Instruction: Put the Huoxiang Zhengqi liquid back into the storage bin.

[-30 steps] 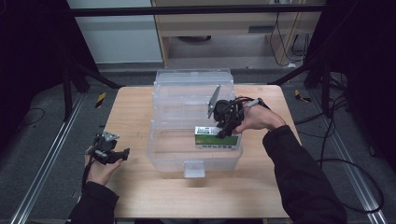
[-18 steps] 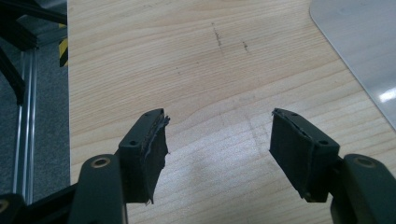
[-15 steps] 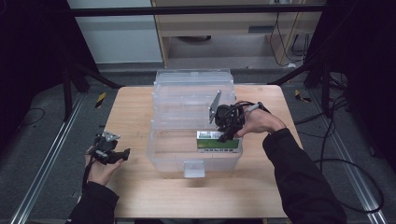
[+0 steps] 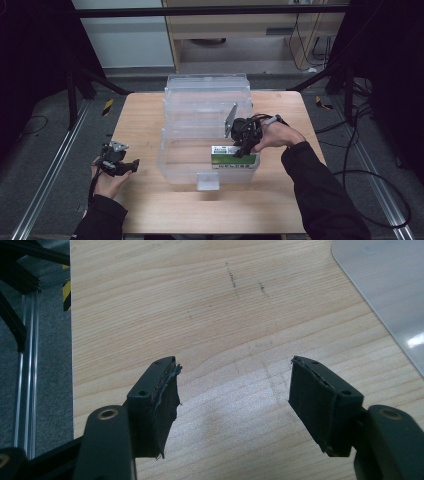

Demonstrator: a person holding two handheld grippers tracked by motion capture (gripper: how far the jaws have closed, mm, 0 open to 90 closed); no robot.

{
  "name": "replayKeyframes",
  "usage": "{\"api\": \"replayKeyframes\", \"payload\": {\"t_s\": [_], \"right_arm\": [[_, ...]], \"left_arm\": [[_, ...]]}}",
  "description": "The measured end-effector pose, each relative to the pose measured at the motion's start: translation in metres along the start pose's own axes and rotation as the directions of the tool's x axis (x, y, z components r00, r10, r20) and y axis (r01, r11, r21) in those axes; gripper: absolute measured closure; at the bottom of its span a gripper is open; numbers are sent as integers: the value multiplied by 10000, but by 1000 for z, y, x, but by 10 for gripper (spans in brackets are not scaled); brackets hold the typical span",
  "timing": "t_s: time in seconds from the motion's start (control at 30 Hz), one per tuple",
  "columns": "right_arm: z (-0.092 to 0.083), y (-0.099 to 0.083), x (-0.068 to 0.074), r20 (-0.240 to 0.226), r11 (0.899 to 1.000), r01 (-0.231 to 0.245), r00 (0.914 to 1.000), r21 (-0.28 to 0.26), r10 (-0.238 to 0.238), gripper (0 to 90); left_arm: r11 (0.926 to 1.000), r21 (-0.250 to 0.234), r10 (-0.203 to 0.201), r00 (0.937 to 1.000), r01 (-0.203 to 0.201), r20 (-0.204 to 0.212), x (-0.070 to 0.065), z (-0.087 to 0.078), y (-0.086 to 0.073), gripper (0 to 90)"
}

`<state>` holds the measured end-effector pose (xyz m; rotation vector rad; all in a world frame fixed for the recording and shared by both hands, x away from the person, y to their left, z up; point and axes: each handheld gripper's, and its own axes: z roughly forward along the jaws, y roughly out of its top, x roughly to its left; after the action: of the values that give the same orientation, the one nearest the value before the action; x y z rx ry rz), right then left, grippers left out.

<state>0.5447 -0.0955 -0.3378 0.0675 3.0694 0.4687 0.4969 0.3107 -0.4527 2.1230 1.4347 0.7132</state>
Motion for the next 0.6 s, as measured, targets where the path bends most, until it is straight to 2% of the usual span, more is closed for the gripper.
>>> {"api": "replayKeyframes", "payload": {"t_s": [0.37, 0.6], "right_arm": [[9, -4, 3, -16, 10000, 87, 10000, -14, -87, 636], [14, -3, 2, 18, 9998, 61, 10000, 213, -62, 634]], "left_arm": [[10000, 42, 41, 10000, -41, 0, -1, 1, 0, 353], [10000, 60, 59, 10000, -59, 9, -1, 1, 0, 353]]}}
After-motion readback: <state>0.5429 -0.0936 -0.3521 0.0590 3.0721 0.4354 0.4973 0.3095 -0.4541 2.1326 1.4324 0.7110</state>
